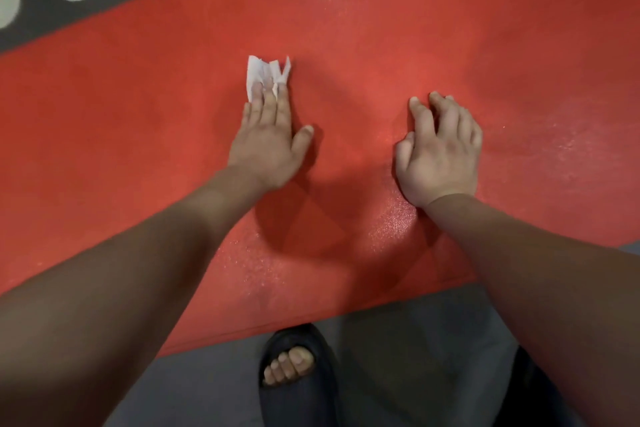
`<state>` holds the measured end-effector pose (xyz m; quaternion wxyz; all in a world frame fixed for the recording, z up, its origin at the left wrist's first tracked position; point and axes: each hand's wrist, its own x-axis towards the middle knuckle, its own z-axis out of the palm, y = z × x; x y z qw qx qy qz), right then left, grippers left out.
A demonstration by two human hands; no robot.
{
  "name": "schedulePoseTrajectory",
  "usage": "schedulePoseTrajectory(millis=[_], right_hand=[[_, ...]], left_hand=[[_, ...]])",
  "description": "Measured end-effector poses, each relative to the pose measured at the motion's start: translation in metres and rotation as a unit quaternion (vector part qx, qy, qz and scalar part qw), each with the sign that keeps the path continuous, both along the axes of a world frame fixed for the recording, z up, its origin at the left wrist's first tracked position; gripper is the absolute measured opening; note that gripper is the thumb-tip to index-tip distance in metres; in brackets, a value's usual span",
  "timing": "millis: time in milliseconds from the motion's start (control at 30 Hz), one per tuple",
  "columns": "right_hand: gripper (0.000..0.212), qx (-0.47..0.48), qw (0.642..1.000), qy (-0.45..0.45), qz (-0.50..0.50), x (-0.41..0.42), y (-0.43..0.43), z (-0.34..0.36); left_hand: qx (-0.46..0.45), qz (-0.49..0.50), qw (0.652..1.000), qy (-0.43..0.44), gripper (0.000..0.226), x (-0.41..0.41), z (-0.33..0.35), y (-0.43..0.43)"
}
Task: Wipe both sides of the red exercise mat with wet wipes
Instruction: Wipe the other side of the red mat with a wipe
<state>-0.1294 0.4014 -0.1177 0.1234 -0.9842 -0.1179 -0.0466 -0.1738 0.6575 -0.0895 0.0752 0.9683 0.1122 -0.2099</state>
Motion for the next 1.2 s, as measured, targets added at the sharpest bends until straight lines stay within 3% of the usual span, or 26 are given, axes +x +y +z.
schedulePoseTrajectory(millis=[100, 233, 333, 467, 600, 667, 767, 833, 900, 1033, 1200], right_hand=[[0.053, -0.012, 1.0, 0.006, 0.003, 0.002, -0.001, 0.001], [0.054, -0.012, 1.0, 0.011, 0.01, 0.001, -0.002, 0.001], [0.053, -0.004, 1.0, 0.019, 0.009, 0.0, -0.002, 0.001], [0.053, 0.006, 0.999, 0.043, 0.012, 0.002, -0.001, 0.006], [0.05, 0.033, 0.992, 0.117, 0.041, 0.012, -0.009, 0.02], [0.045, 0.057, 0.99, 0.109, 0.064, 0.013, -0.018, 0.03], [0.037, 0.095, 0.99, 0.079, 0.072, 0.002, -0.029, 0.04], [0.032, 0.112, 0.987, 0.084, 0.081, -0.01, -0.029, 0.045], [0.029, 0.13, 0.982, 0.091, 0.098, -0.022, -0.022, 0.051], [0.029, 0.149, 0.971, 0.101, 0.157, -0.05, 0.01, 0.06], [0.064, -0.005, 0.963, 0.166, 0.211, -0.082, 0.047, 0.035]], left_hand=[[-0.062, -0.084, 0.994, 0.006, 0.094, -0.012, 0.006, -0.047], [-0.115, -0.212, 0.971, 0.009, 0.086, -0.04, 0.008, -0.076], [-0.089, -0.116, 0.989, -0.016, 0.082, -0.031, 0.004, -0.047], [-0.052, -0.026, 0.998, 0.021, 0.081, -0.019, 0.009, -0.036], [-0.076, -0.138, 0.987, 0.012, 0.086, -0.045, 0.013, -0.097], [-0.078, -0.187, 0.979, 0.027, 0.091, -0.063, 0.015, -0.117], [-0.183, -0.151, 0.971, 0.032, 0.081, -0.064, 0.024, -0.111], [-0.28, -0.084, 0.956, -0.021, 0.072, -0.059, 0.035, -0.099], [-0.307, -0.026, 0.946, -0.1, 0.061, -0.061, 0.041, -0.087], [-0.226, 0.048, 0.96, -0.158, 0.044, -0.074, 0.036, -0.061], [-0.123, 0.034, 0.981, -0.146, 0.048, -0.1, 0.021, -0.032]])
